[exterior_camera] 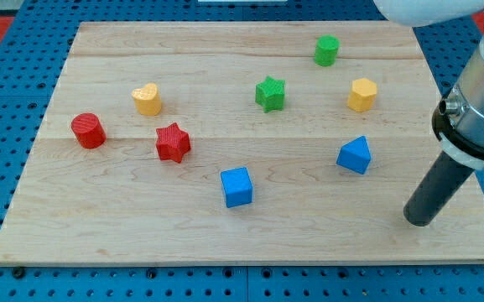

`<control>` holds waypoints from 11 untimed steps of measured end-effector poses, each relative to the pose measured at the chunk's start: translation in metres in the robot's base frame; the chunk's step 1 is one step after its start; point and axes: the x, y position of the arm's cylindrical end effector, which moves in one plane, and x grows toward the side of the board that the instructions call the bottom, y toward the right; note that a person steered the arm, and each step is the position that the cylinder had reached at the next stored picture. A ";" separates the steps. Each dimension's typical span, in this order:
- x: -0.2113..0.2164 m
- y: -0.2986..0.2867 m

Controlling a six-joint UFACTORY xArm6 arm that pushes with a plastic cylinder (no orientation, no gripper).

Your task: Move the arm to the right of the blue triangle

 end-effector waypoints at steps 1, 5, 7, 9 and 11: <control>-0.016 -0.005; -0.026 0.000; -0.046 0.039; -0.060 0.058; -0.098 0.058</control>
